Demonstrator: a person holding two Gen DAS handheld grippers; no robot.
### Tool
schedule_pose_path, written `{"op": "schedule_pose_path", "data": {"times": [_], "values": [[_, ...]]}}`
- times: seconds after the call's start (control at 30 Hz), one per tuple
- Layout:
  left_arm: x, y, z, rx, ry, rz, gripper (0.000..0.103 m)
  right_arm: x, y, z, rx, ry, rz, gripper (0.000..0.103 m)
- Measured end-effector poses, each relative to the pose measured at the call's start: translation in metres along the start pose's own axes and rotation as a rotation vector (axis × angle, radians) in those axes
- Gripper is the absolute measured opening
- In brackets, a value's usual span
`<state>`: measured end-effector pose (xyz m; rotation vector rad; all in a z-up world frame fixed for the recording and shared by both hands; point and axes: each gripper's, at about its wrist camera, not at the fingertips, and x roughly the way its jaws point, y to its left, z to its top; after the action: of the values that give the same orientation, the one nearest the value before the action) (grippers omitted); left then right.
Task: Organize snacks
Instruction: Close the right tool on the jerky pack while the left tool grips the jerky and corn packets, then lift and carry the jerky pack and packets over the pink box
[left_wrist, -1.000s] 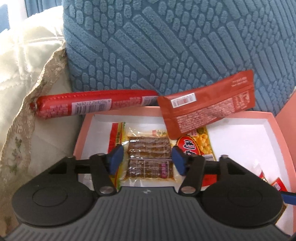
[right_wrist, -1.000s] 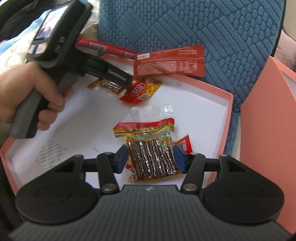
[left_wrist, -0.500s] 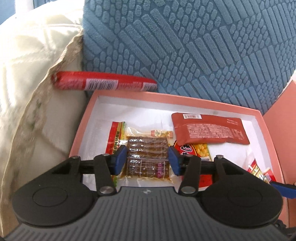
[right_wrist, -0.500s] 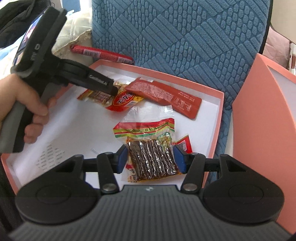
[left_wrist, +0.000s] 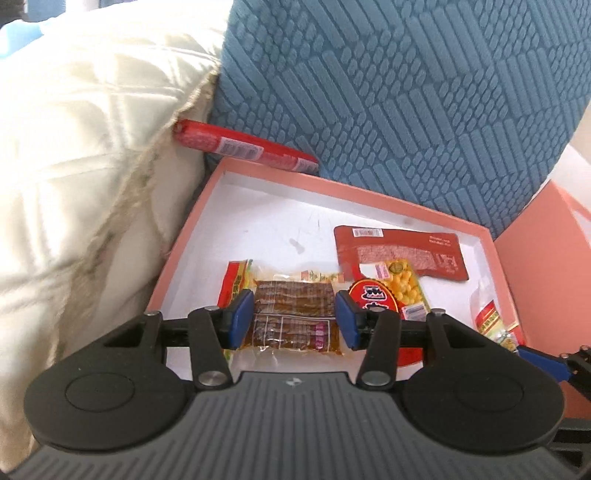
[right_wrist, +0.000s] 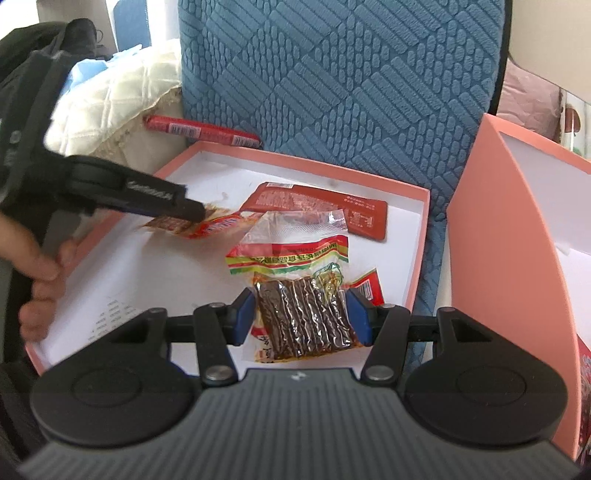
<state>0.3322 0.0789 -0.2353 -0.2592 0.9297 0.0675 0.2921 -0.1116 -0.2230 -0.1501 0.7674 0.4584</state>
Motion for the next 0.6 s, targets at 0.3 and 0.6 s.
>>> {"op": "schedule_pose_path", "data": {"times": [0.3, 0.6], "values": [[-0.044, -0.003, -0.02, -0.038, -0.05, -0.038, 0.054, -0.013, 0.004, -0.004, 0.017, -0.034, -0.001, 0.056], [-0.083, -0.019, -0.038, -0.036, -0.083, -0.102, 0.054, -0.044, 0.006, -0.012, 0.07, -0.092, -0.02, 0.056]]}}
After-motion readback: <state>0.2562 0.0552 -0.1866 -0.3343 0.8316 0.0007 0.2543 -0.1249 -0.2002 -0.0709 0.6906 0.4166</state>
